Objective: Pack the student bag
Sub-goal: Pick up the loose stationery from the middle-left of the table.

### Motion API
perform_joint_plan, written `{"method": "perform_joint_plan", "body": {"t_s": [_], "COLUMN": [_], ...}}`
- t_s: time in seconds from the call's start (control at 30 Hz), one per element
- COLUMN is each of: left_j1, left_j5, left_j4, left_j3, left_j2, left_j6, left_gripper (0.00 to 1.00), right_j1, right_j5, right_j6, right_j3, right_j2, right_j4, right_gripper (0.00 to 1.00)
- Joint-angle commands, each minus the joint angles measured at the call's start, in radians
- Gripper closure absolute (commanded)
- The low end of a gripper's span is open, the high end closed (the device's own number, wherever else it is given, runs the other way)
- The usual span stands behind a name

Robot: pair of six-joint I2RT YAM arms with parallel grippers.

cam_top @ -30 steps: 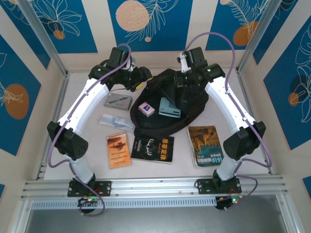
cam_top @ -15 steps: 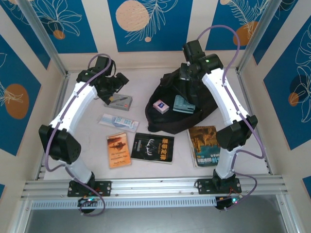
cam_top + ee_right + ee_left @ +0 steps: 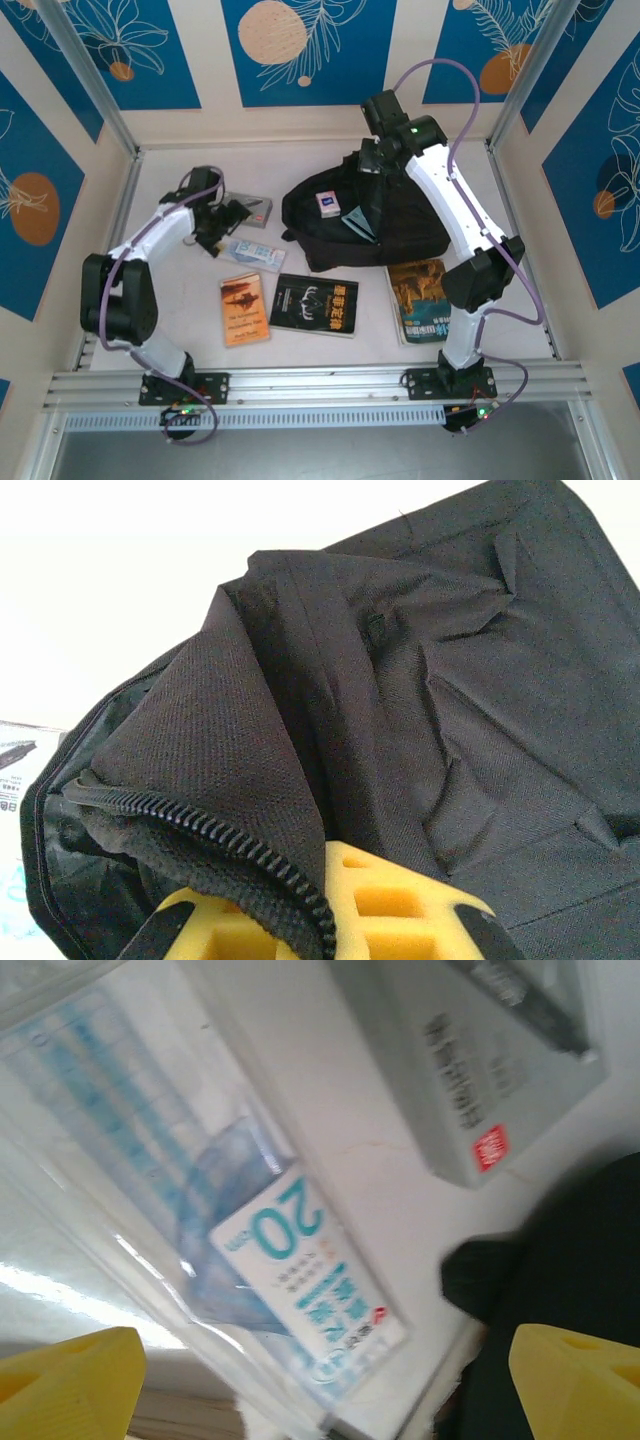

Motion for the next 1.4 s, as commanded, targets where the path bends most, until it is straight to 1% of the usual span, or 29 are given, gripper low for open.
{"method": "perform_joint_plan", "body": {"t_s": [0.0, 0.03, 0.17, 0.33, 0.53, 0.77, 1.0, 1.1, 1.37], "left_j1": [0.013, 0.016, 0.04, 0.08, 0.096, 0.112, 0.113, 0.113, 0.113], "left_j5": [0.082, 0.084, 0.096, 0.137, 0.143, 0.168, 0.178, 0.176, 0.167], "left_j4": [0.243, 0.273, 0.297, 0.359, 0.362, 0.423, 0.449, 0.428, 0.377], "left_j3": [-0.13, -0.168, -0.258, -0.343, -0.367, -0.394, -0.397, -0.398, -0.41], "left_j2": [-0.103, -0.126, -0.157, -0.177, -0.159, -0.117, -0.08, -0.07, -0.115], "left_j6": [0.072, 0.066, 0.056, 0.038, 0.04, 0.028, 0.026, 0.02, 0.011], "left_gripper": [0.07, 0.07, 0.08, 0.15, 0.23, 0.31, 0.36, 0.38, 0.38], "right_j1": [-0.004, -0.005, -0.005, -0.008, -0.01, -0.01, -0.011, -0.01, -0.011], "right_j5": [-0.058, -0.067, -0.072, -0.072, -0.08, -0.093, -0.096, -0.091, -0.093], "right_j6": [-0.003, -0.005, -0.006, -0.008, -0.012, -0.002, 0.006, 0.007, 0.012], "right_j3": [-0.023, -0.031, -0.064, -0.1, -0.119, -0.18, -0.229, -0.237, -0.249], "right_j2": [-0.084, -0.09, -0.11, -0.129, -0.139, -0.172, -0.2, -0.207, -0.21], "right_j4": [0.012, 0.012, 0.012, 0.017, 0.022, 0.049, 0.068, 0.069, 0.077], "right_gripper": [1.0, 1.0, 1.0, 1.0, 1.0, 1.0, 1.0, 1.0, 1.0]}}
